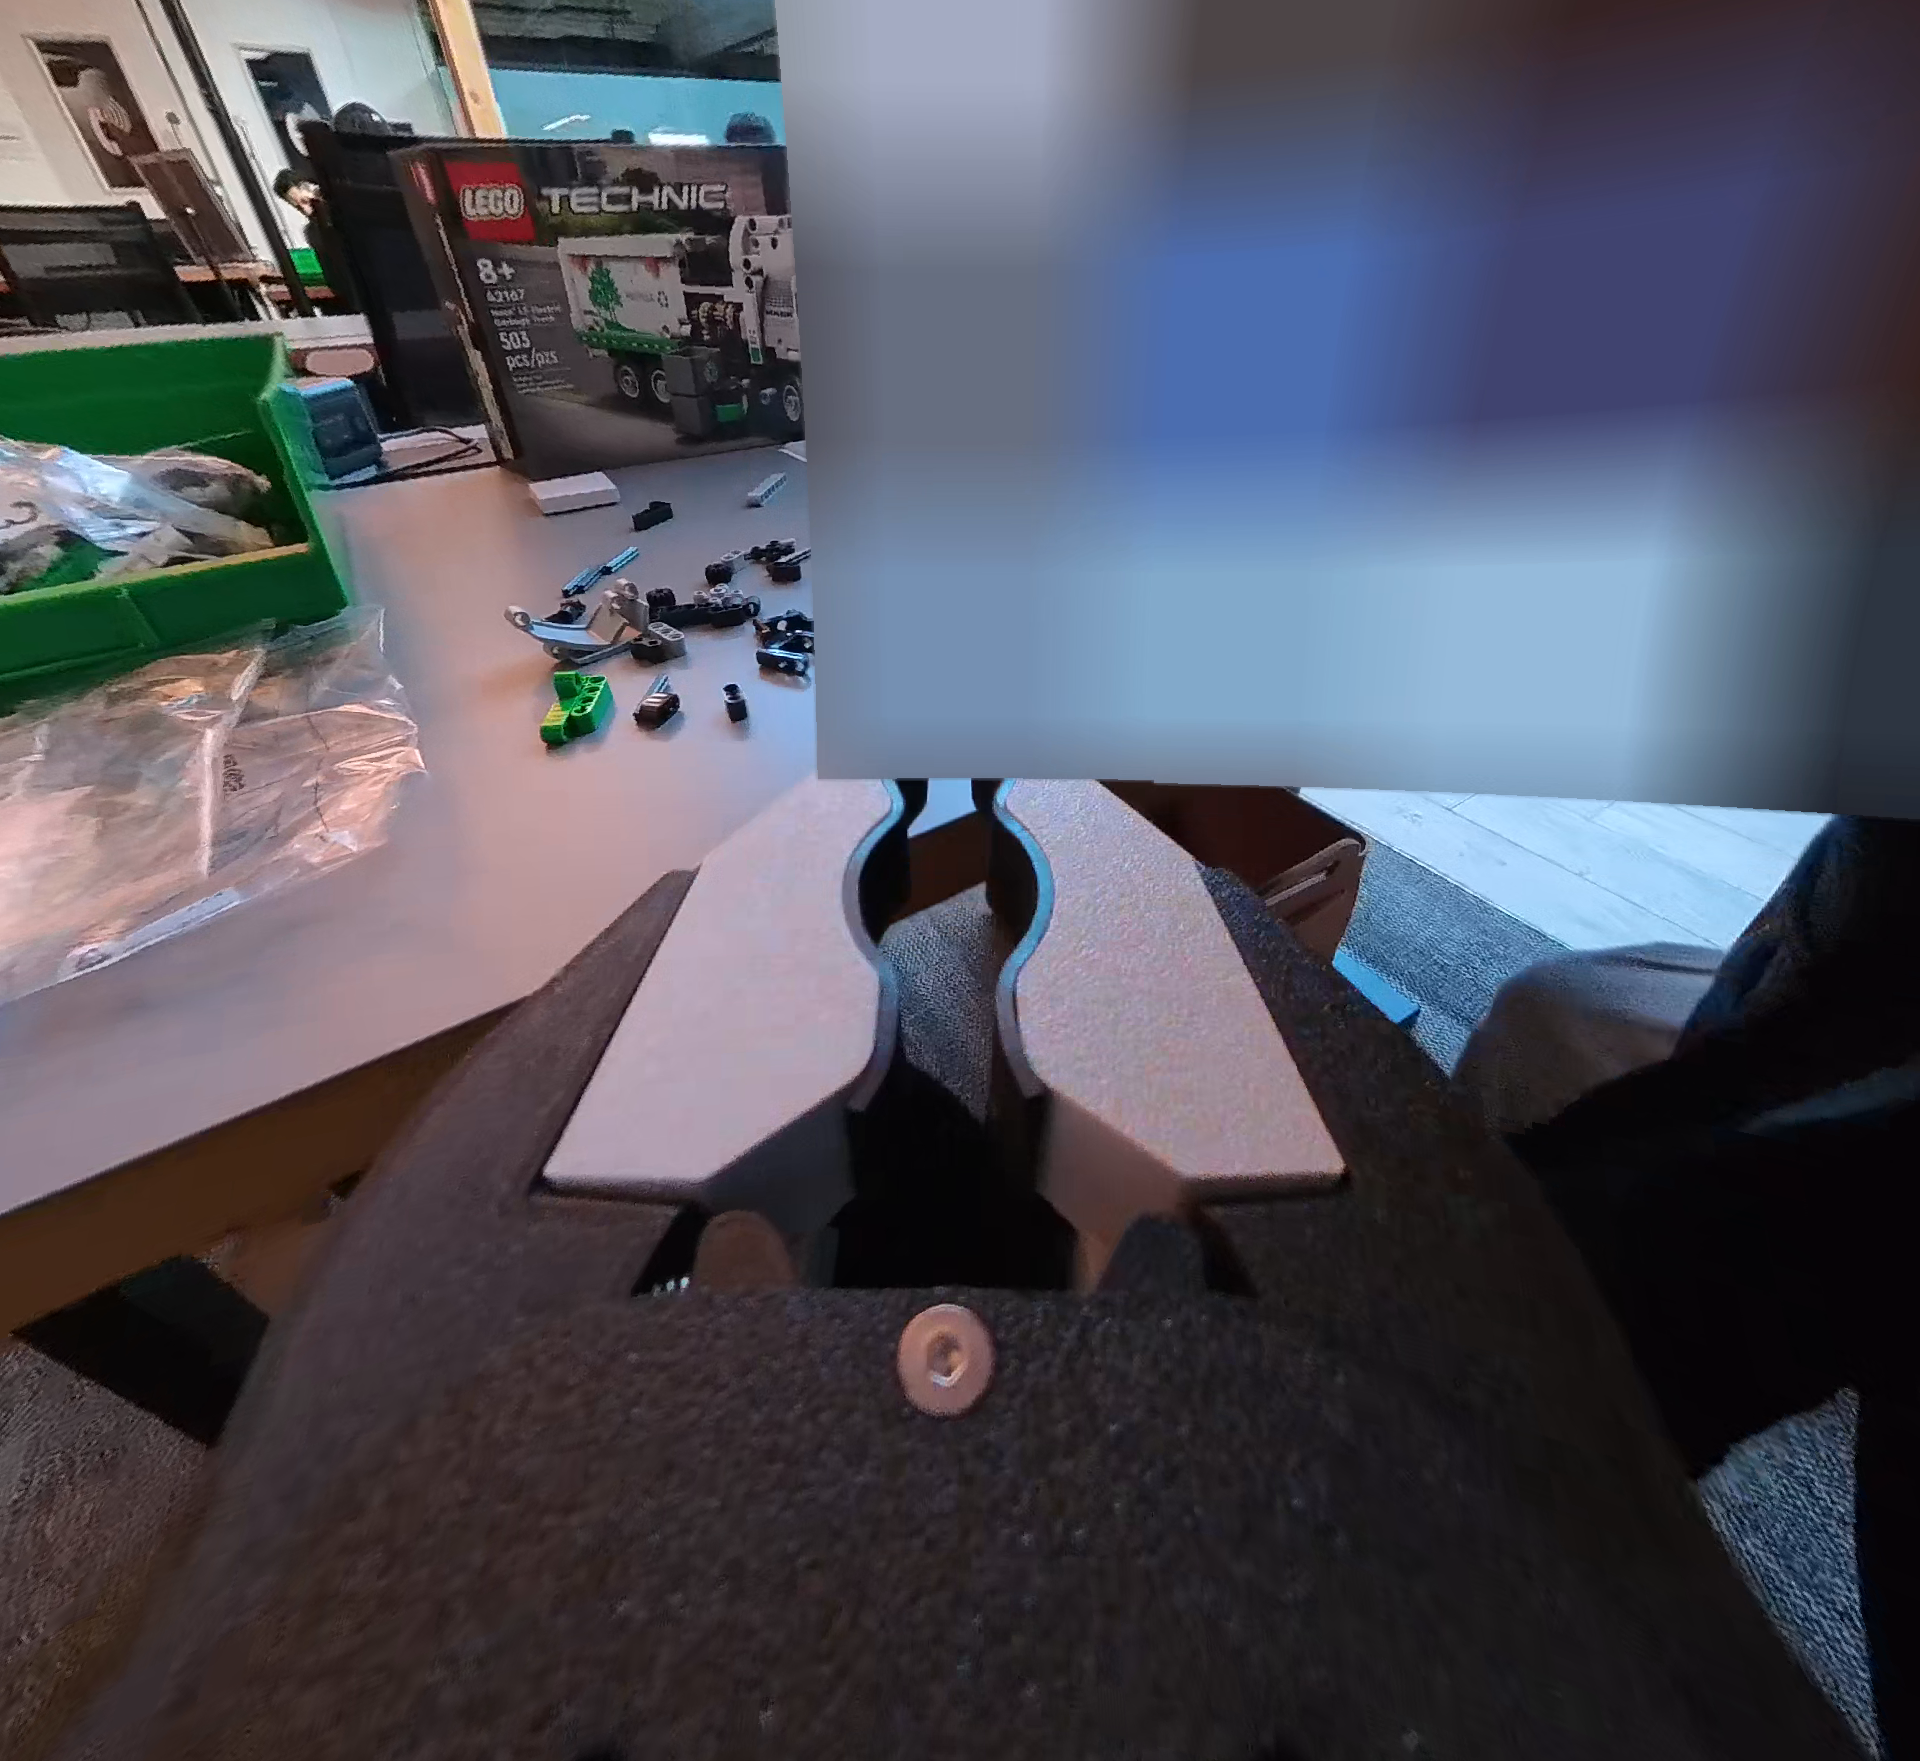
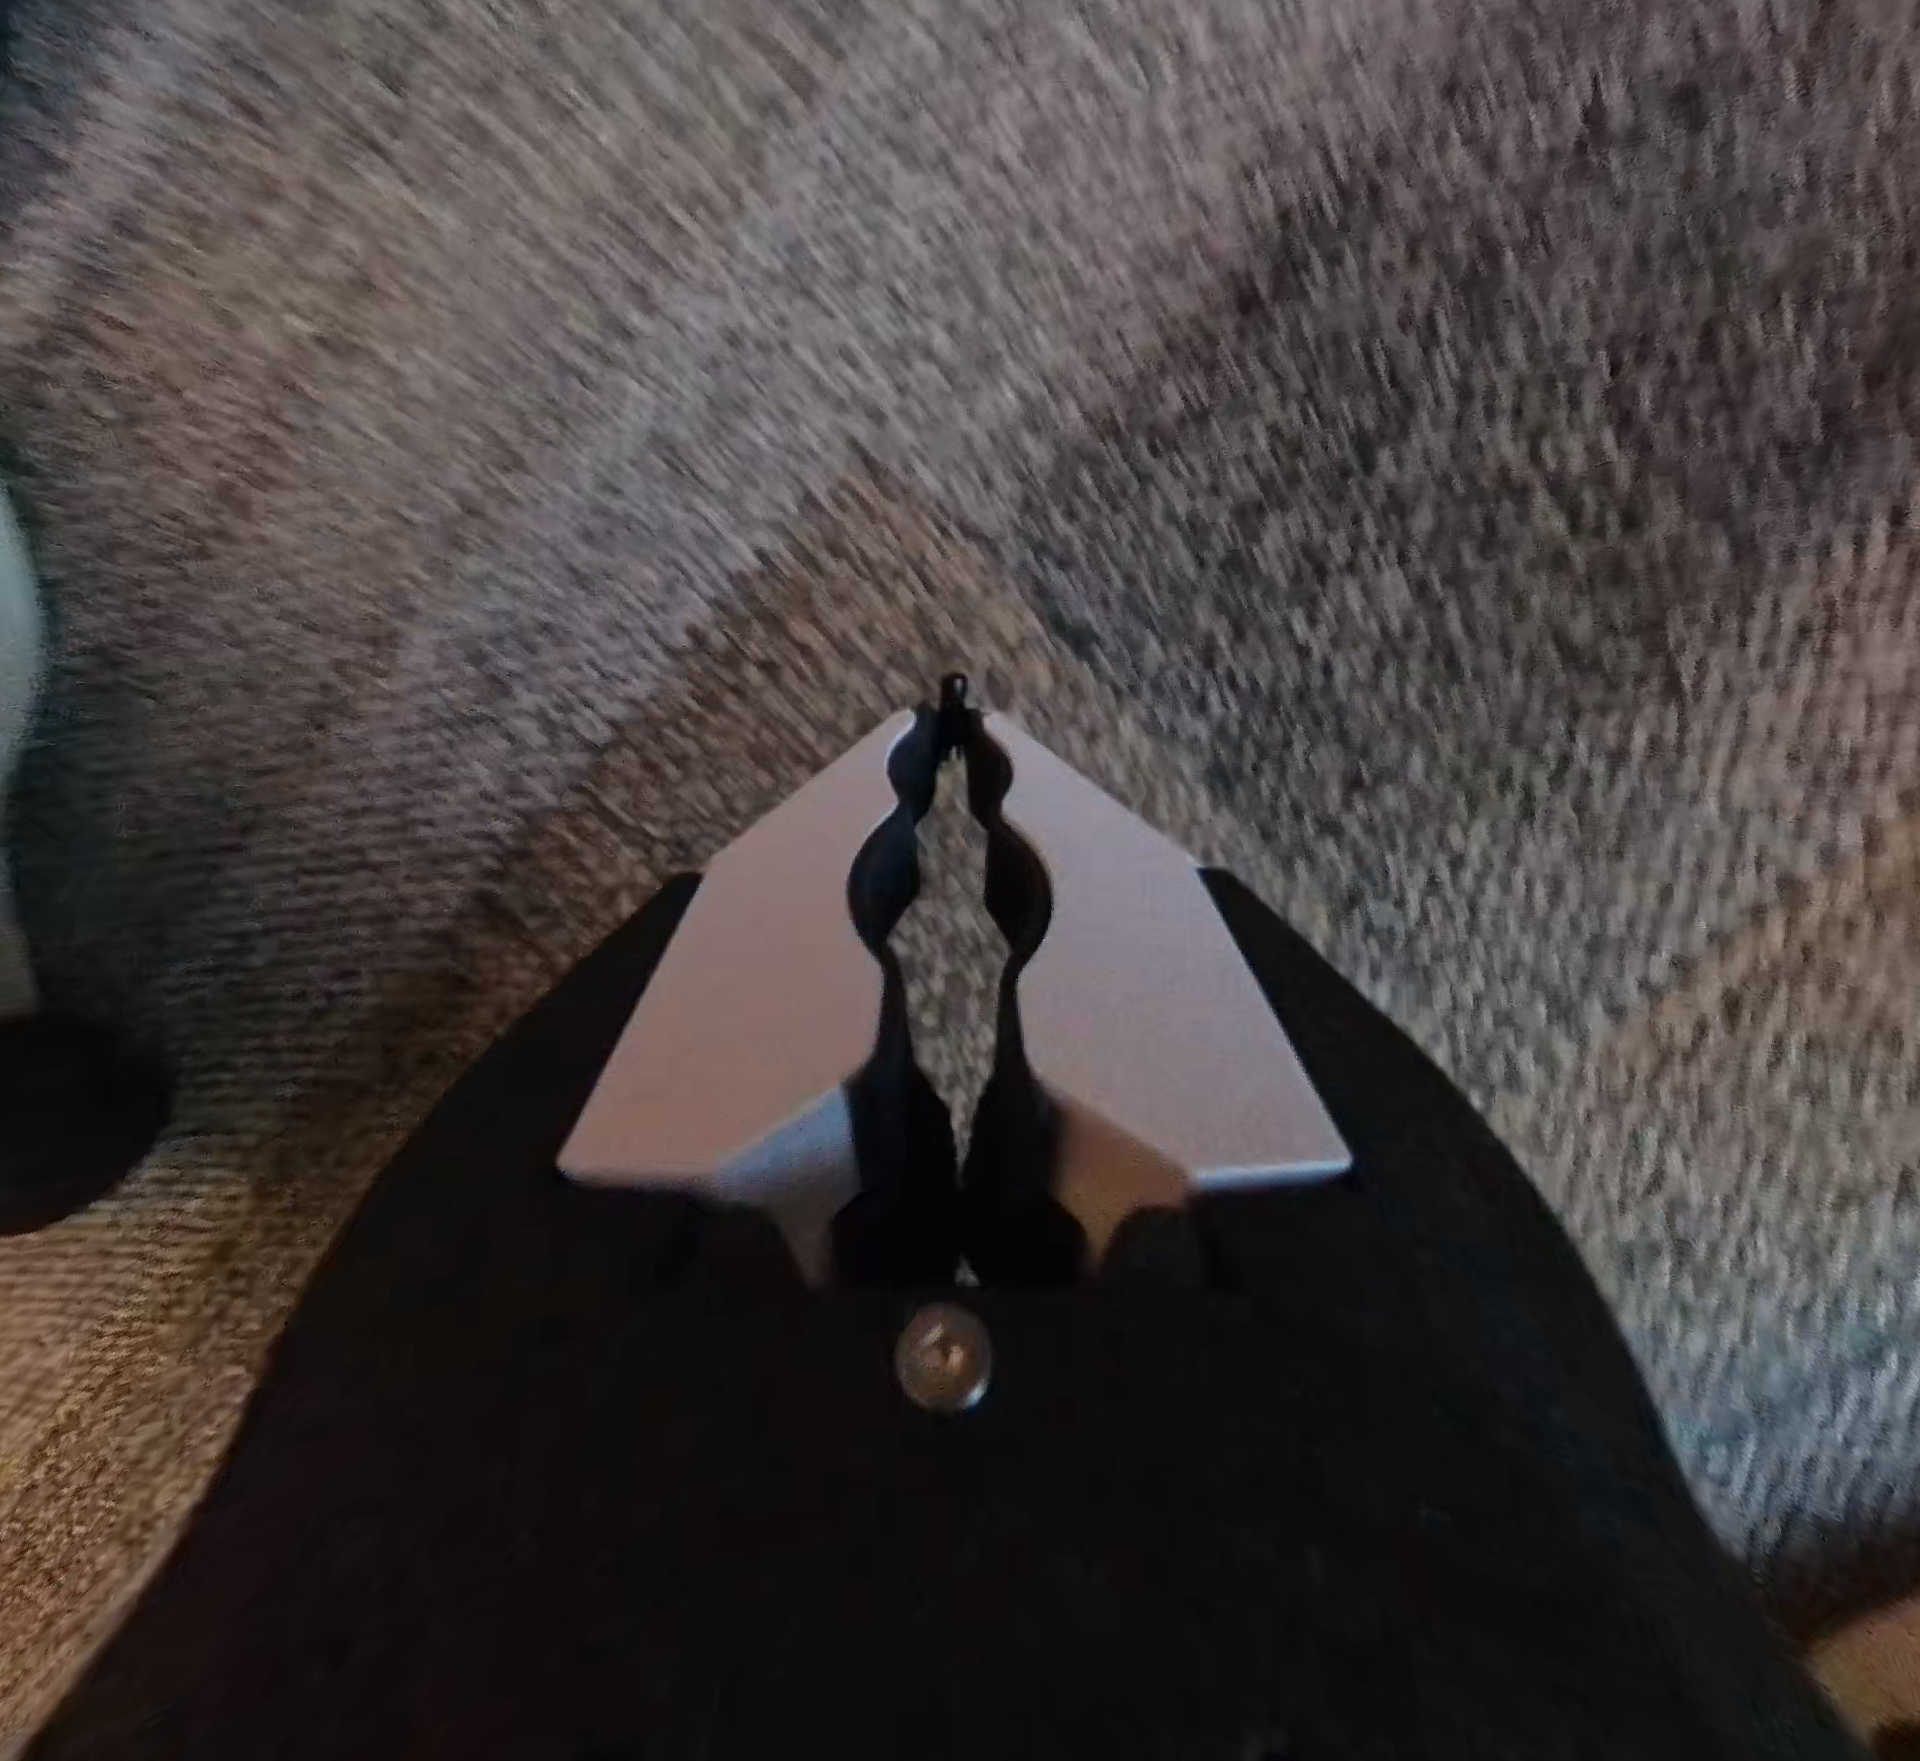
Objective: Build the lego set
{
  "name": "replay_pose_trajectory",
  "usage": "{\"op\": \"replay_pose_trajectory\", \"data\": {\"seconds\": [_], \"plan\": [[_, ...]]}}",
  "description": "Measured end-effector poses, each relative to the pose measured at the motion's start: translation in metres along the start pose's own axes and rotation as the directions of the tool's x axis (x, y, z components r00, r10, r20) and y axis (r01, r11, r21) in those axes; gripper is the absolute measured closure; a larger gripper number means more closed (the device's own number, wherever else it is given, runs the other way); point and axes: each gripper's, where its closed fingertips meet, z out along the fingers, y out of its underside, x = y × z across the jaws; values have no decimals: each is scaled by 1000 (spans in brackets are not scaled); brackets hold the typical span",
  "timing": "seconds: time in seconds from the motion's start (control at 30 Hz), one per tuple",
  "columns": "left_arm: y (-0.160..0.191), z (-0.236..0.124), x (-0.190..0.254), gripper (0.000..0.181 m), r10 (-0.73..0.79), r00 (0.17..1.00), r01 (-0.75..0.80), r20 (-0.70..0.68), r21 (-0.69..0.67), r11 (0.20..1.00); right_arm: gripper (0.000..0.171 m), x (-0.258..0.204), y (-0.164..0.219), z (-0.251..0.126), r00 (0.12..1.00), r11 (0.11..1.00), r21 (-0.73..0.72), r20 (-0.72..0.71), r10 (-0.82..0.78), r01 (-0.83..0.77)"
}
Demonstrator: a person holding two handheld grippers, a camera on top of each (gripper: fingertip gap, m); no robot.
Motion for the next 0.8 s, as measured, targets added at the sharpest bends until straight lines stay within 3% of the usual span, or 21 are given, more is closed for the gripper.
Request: {"op": "replay_pose_trajectory", "data": {"seconds": [0.13,0.23,0.33,0.4,0.47,0.53,0.6,0.67,0.73,0.8], "plan": [[-5,-26,21,176,-14,999,16,34,-41,999,168,-42,-77,-16,980,985,90,122,-155,145],[-9,-48,55,175,-56,998,57,21,-85,995,168,-80,-119,-63,912,942,127,239,-332,310],[-6,-72,84,175,-21,999,28,48,-141,990,167,-119,-128,-140,707,764,137,306,-638,631],[-5,-89,101,175,13,998,-4,57,-153,988,168,-130,-129,-201,576,633,137,302,-759,762],[-2,-103,116,175,32,998,-23,53,-172,985,167,-147,-126,-273,502,581,152,361,-786,800],[-10,-113,128,176,33,999,-27,42,-143,989,167,-170,-125,-359,466,590,215,432,-772,778],[-23,-113,138,175,16,1000,-15,13,-108,994,167,-180,-146,-448,482,600,324,376,-791,732],[-43,-100,150,176,5,999,-8,-50,-58,998,167,-178,-178,-539,553,637,433,318,-770,638],[-64,-75,162,176,44,992,-47,-120,-23,999,167,-153,-214,-617,636,642,509,217,-740,573],[-86,-40,175,176,107,972,-104,-209,22,994,167,-104,-236,-672,715,684,463,139,-685,564]]}}
